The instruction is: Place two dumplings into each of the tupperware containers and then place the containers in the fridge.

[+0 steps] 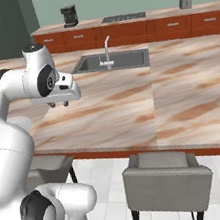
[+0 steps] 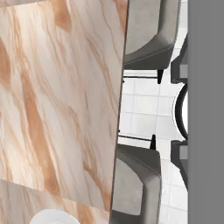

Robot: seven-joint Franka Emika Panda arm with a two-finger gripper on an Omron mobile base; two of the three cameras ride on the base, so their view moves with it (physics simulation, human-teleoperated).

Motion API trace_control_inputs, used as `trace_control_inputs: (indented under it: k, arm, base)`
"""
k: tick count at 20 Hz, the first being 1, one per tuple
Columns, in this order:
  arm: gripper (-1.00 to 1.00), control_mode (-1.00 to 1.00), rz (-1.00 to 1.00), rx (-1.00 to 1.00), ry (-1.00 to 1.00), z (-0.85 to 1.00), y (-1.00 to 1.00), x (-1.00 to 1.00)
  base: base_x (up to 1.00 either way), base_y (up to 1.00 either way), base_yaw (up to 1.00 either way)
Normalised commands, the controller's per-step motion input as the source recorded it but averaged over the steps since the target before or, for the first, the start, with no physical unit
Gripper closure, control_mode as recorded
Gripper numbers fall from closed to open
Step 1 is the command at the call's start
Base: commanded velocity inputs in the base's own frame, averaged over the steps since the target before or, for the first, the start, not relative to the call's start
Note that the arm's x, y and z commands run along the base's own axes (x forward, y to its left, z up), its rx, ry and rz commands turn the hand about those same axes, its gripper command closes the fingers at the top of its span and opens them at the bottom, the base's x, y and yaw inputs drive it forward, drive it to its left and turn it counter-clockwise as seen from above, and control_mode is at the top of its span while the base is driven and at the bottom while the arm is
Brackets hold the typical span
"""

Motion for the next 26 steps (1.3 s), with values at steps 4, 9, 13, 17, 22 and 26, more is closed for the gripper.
trace_control_inputs:
  k: [4,9,13,17,22,26]
  arm:
    - [-1.0,1.0,0.0,0.0,0.0,0.0,0.0,0.0]
    - [-1.0,1.0,0.0,0.0,0.0,0.0,0.0,0.0]
    - [-1.0,1.0,0.0,0.0,0.0,0.0,0.0,0.0]
    - [-1.0,1.0,0.0,0.0,0.0,0.0,0.0,0.0]
    - [-1.0,1.0,0.0,0.0,0.0,0.0,0.0,0.0]
    - [-1.0,1.0,0.0,0.0,0.0,0.0,0.0,0.0]
  base:
    - [0.0,0.0,0.0]
    - [-0.31,0.53,0.0]
    - [-0.06,1.0,0.0]
    - [0.0,1.0,0.0]
    - [0.0,0.88,0.0]
    - [0.02,0.46,0.0]
